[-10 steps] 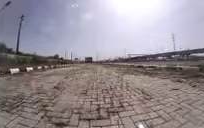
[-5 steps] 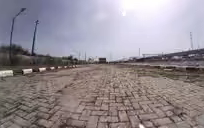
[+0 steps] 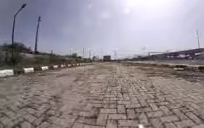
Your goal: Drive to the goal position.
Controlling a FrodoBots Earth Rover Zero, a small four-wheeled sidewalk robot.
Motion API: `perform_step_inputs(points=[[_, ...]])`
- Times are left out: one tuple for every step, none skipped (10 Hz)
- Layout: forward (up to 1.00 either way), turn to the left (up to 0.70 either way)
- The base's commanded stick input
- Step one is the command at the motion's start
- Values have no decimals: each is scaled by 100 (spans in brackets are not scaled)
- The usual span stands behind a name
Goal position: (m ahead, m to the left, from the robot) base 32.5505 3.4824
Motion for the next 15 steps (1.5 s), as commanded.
perform_step_inputs(points=[[100,0],[100,0],[100,0],[100,0],[100,0],[100,0],[100,0],[100,2],[100,4],[100,15],[100,18],[100,27],[100,28],[100,13],[100,7]])
